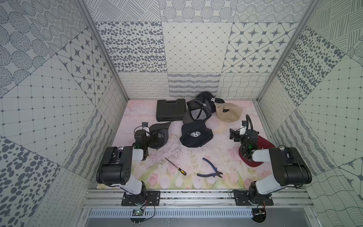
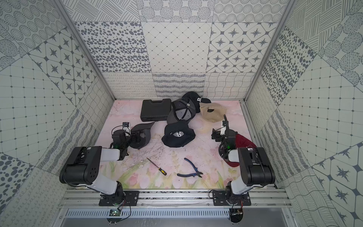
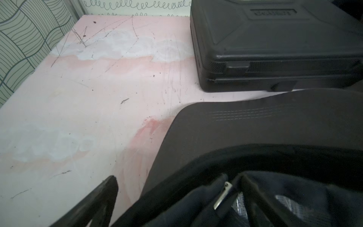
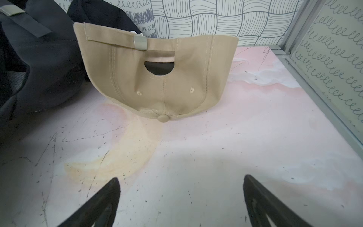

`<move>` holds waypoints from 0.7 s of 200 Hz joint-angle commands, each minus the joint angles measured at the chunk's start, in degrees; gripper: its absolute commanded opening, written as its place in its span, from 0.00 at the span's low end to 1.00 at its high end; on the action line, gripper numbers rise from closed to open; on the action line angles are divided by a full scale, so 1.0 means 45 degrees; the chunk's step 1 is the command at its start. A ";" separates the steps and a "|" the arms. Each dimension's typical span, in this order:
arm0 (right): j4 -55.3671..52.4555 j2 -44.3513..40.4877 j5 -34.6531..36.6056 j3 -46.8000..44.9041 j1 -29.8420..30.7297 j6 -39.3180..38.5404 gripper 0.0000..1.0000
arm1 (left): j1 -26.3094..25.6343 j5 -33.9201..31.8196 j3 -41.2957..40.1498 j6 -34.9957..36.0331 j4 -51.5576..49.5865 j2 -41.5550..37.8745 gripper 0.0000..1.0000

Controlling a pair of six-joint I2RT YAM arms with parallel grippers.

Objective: Open the adjustable buckle of the baseball cap
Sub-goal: Pick up the baseball cap from the center of the board.

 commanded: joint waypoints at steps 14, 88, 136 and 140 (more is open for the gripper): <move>0.0750 0.0151 -0.0028 0.0230 -0.0034 0.0038 0.98 | -0.0004 -0.0094 0.0118 0.0086 0.0767 0.0070 0.99; 0.0748 0.0155 -0.0042 0.0242 -0.0044 0.0062 0.98 | -0.0009 -0.0097 0.0113 0.0086 0.0748 0.0065 0.99; 0.0820 0.0004 -0.0081 0.0220 -0.0025 0.0025 0.92 | -0.0022 -0.0097 0.0165 0.0209 0.0766 -0.0075 0.92; 0.0628 -0.0185 -0.0113 0.0252 -0.0019 0.0004 0.92 | -0.0046 -0.0158 0.0297 0.0157 0.0317 -0.0342 0.90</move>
